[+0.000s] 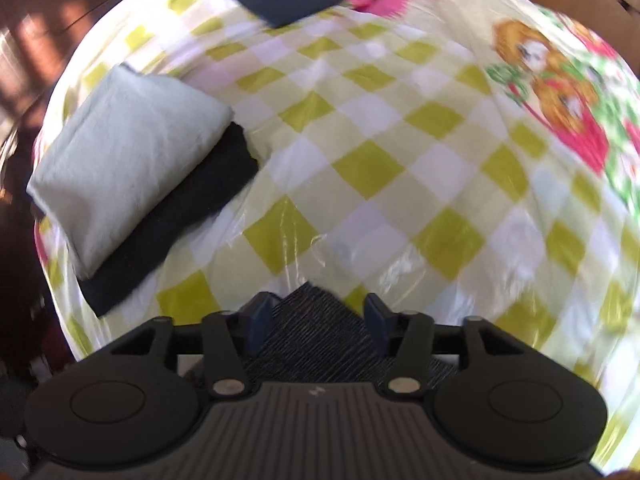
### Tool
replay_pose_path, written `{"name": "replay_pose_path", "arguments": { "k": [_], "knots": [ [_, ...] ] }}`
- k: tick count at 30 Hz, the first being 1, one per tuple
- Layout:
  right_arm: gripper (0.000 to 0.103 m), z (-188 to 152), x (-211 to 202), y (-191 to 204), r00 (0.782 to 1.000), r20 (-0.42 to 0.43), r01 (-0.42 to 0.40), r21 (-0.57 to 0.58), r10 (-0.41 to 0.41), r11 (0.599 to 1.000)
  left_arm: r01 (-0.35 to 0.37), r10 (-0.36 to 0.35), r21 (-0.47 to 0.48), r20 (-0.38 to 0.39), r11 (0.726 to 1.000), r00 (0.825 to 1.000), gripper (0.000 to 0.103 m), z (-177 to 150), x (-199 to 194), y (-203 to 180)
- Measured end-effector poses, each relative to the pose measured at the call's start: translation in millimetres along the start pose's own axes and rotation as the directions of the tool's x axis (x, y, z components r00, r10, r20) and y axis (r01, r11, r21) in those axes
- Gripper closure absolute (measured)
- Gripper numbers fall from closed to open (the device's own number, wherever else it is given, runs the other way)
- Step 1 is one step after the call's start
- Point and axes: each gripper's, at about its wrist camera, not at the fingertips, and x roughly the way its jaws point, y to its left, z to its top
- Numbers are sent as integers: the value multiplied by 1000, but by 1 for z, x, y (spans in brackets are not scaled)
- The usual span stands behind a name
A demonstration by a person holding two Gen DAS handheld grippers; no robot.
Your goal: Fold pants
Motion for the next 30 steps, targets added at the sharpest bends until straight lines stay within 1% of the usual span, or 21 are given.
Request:
{"name": "replay_pose_path", "arguments": {
  "k": [1,3,5,7,9,10,11,12,14,17,20,24,26,28,30],
  "knots": [
    [42,2,3,-5,1000,-4,-14,-30,14,999,5,-5,-5,-7,1000,1000,49,0,3,0],
    [42,3,12,-17,996,-43,-84,-41,82,996,11,-12,-23,-19,1000,1000,48,-1,8,1],
    [42,1,23,-27,986,-70,-155,-31,152,987,0,-1,-37,-17,999,1000,48,0,13,1],
    [44,-2,33,-29,979,-82,-192,-53,187,980,-16,15,-57,-23,998,1000,49,1,19,3],
    [61,-6,39,-28,975,-95,-209,-84,201,974,-39,37,-54,-38,998,999,60,2,23,5],
    [76,-7,38,-26,971,-97,-230,-96,221,969,-51,50,-40,-42,998,998,67,2,24,5],
    [81,-9,36,-24,970,-92,-232,-104,223,967,-53,52,-36,-45,998,998,69,2,24,4],
    [83,-10,31,-23,972,-84,-227,-110,219,968,-48,46,-39,-44,998,998,71,2,24,4],
    [91,-14,22,-25,971,-68,-236,-103,230,966,-44,43,-45,-41,998,998,73,3,23,3],
    [92,-20,6,-30,972,-34,-233,-77,231,969,-47,46,-27,-34,999,998,74,4,20,-2],
    [92,-25,-15,-33,973,30,-226,-47,228,973,-43,43,-17,-18,999,999,75,6,15,-7],
    [92,-28,-41,-37,969,112,-222,-11,222,975,-23,23,-17,31,1000,999,76,17,2,-11],
    [92,-25,-54,-39,963,147,-230,5,227,973,-16,17,-13,61,1000,998,76,23,-7,-13],
    [92,-20,-60,-38,957,174,-235,4,230,972,-11,11,-9,91,1000,996,76,27,-14,-14],
    [92,-12,-54,-32,957,179,-232,-7,230,973,-15,16,-9,108,1000,994,76,29,-17,-11]
  ]
}}
